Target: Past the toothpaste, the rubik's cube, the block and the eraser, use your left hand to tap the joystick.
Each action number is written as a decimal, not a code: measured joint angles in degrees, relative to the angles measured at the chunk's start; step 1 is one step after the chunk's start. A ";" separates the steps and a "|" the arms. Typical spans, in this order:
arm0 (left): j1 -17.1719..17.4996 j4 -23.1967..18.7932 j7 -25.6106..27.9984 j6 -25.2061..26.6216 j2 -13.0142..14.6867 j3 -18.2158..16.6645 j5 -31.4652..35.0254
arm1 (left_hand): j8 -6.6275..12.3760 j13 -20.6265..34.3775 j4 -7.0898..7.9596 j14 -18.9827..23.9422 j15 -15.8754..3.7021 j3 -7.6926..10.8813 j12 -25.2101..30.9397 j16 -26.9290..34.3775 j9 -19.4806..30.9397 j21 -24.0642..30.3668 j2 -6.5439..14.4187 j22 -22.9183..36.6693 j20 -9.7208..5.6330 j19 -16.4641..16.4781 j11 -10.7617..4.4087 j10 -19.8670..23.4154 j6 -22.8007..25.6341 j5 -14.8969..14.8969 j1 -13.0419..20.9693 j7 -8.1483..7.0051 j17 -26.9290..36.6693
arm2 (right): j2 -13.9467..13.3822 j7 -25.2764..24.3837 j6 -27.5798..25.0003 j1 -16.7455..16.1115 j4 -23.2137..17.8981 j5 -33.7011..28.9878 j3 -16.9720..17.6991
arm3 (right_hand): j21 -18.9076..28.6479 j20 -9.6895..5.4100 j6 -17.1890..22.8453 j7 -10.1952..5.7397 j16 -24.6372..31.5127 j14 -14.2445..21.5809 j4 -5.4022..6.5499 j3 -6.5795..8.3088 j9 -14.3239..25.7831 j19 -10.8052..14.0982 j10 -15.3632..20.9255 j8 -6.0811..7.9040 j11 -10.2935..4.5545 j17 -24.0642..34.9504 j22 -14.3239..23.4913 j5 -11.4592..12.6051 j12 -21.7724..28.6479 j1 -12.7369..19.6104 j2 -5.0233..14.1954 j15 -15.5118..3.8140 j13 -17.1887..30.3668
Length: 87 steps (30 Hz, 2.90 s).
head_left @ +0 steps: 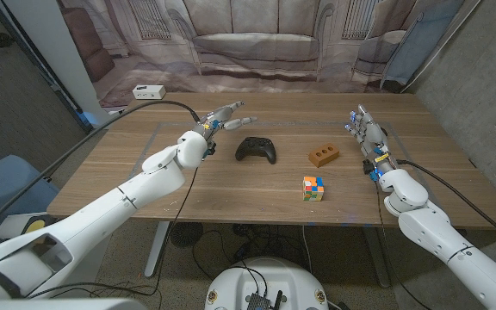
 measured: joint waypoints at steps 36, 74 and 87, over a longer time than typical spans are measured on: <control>8.40 2.08 2.05 -14.68 2.10 -11.79 -23.26 | 0.89 -0.01 0.01 1.55 0.12 -0.01 0.44 0.28 -0.27 -0.55 0.00 0.00 -1.41 -0.86 0.03 2.02 2.87 0.01 0.00 3.08 0.01 | 0.60 1.25 0.63 1.80 2.04 0.16 -0.58 | 0.00 -0.32 0.00 0.00 0.00 0.21 -0.20 -0.20 0.00 0.33 0.83 0.00 -0.83 0.00 0.00 0.00 0.00 0.00 0.00 -0.21 0.00; 13.40 9.69 -2.52 -32.49 0.16 -18.01 -43.29 | 0.60 -0.14 0.04 3.30 1.25 -0.04 0.43 0.28 -0.26 0.00 -0.98 0.00 -3.20 1.55 2.18 3.35 2.45 -0.23 -0.99 5.35 0.01 | 0.24 0.95 1.00 1.49 1.48 -0.71 -0.74 | 0.00 -1.25 0.72 -0.72 0.00 1.23 -0.20 -0.20 0.00 1.25 1.35 0.22 -0.91 -0.12 0.00 0.00 0.00 0.00 0.00 -1.23 0.00; 14.60 12.24 -6.20 -36.66 -1.34 -19.17 -49.51 | 0.38 -0.13 0.19 3.60 1.55 -0.19 0.43 0.28 -0.26 0.00 -1.28 0.00 -3.50 1.85 2.48 3.66 2.05 -0.22 -1.29 6.55 0.02 | -0.51 1.77 1.03 1.32 0.93 -0.86 -0.71 | 0.00 -1.24 0.72 -0.72 0.00 1.23 -0.20 -0.20 0.00 1.24 1.45 0.22 -0.38 -0.12 0.00 0.00 0.00 0.00 0.00 -1.23 0.00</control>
